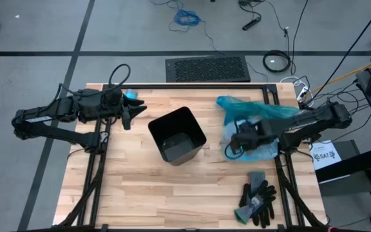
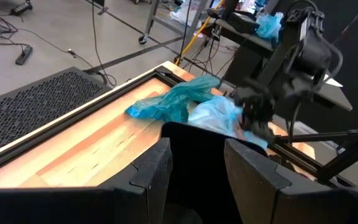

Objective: Place trash/remove bag and relplace
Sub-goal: Remove the blue trash bag from the trash bin

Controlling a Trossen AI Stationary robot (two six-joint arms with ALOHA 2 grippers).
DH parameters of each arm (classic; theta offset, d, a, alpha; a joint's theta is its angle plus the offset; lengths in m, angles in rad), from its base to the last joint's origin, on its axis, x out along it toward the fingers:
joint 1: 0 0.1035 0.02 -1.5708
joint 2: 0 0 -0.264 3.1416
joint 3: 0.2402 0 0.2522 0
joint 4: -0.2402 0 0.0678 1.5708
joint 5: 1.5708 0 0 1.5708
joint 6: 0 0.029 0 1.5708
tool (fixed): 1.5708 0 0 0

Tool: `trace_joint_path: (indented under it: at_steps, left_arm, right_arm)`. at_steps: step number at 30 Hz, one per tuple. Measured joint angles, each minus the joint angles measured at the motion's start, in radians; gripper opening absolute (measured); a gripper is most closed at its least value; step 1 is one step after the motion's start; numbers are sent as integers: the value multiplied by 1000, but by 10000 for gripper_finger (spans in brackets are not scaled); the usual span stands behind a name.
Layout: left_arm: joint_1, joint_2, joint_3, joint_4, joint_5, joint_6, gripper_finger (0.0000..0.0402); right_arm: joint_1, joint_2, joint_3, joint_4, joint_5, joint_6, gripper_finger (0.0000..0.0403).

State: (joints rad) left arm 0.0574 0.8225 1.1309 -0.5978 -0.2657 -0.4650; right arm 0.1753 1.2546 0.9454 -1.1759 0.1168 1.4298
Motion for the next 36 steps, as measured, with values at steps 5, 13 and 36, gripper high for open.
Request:
trace_joint_path:
  at_steps: [5,13,36]
  left_arm:
    - [0,0,0,-30,0,0,152]
    - [0,0,0,-42,0,0,152]
    - [0,4,0,-41,0,-1,152]
  right_arm:
    - [54,0,-197,284,-82,100,0]
    - [118,0,-378,598,-117,208,1]
    - [148,-61,-285,568,-325,233,164]
